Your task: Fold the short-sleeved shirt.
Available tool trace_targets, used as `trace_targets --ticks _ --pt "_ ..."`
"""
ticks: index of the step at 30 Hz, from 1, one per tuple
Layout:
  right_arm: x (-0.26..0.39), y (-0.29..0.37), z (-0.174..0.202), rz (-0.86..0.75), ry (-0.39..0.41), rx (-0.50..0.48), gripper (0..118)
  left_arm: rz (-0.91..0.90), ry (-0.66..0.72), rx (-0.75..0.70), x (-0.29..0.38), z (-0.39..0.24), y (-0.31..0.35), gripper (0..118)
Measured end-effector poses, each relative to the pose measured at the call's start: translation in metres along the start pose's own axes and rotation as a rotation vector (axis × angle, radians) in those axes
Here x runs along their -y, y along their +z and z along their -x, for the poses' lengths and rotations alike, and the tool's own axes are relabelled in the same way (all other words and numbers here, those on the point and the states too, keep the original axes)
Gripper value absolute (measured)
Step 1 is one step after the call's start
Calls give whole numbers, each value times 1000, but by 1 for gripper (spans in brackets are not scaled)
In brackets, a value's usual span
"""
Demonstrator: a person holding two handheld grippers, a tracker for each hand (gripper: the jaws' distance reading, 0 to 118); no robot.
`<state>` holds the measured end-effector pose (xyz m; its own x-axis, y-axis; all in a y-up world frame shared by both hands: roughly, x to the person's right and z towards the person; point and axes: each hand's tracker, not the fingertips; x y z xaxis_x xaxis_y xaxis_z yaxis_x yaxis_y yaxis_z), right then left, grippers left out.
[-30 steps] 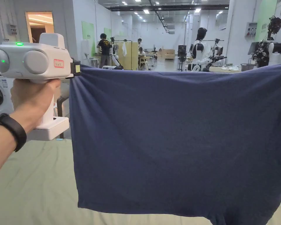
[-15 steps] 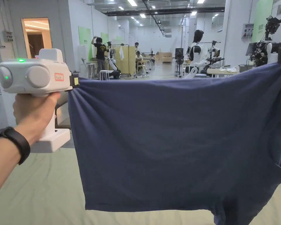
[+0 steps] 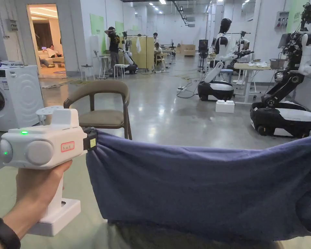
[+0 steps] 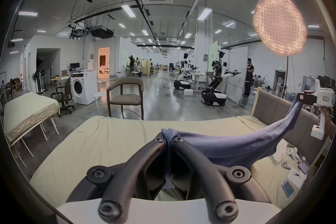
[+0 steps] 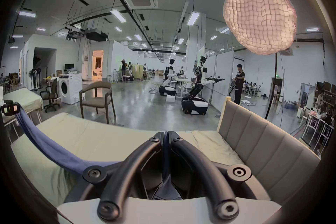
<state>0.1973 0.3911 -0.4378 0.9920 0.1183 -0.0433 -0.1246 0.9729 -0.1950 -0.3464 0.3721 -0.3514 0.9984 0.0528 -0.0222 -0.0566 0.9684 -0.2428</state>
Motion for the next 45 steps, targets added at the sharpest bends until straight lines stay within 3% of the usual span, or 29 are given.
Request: trace_targets --ticks 5,9,12,15,19,25,34,36,37,38,39,42,45 --pt "62 59 -11 44 -41 -37 3 47 -2 51 66 -4 58 0" --pt "129 110 -20 61 -249 -67 3 62 47 68 130 6 98 0" --pt "177 148 -20 83 -312 -97 3 93 95 69 173 9 128 0" --pt "220 184 -12 135 -257 -69 3 129 151 54 213 12 157 0" --pt "276 222 -6 236 -346 -41 3 223 258 34 254 20 186 0" --pt "338 258 -7 380 -384 -9 3 346 268 -8 300 23 206 0" --pt "378 266 7 566 -265 -12 3 515 234 -13 338 29 196 0" --pt "382 266 8 576 -257 -24 6 537 224 -30 341 29 194 22" --pt "383 264 7 598 -251 -23 17 544 215 -48 342 30 193 43" --pt "384 264 6 605 -245 -17 44 553 213 -50 342 31 194 70" --pt "385 263 4 609 -239 -13 60 544 217 -50 341 33 196 80" --pt "378 269 2 593 -214 -1 64 492 189 -73 329 29 206 81" --pt "357 275 4 520 -226 -3 64 350 35 -80 317 12 218 81"
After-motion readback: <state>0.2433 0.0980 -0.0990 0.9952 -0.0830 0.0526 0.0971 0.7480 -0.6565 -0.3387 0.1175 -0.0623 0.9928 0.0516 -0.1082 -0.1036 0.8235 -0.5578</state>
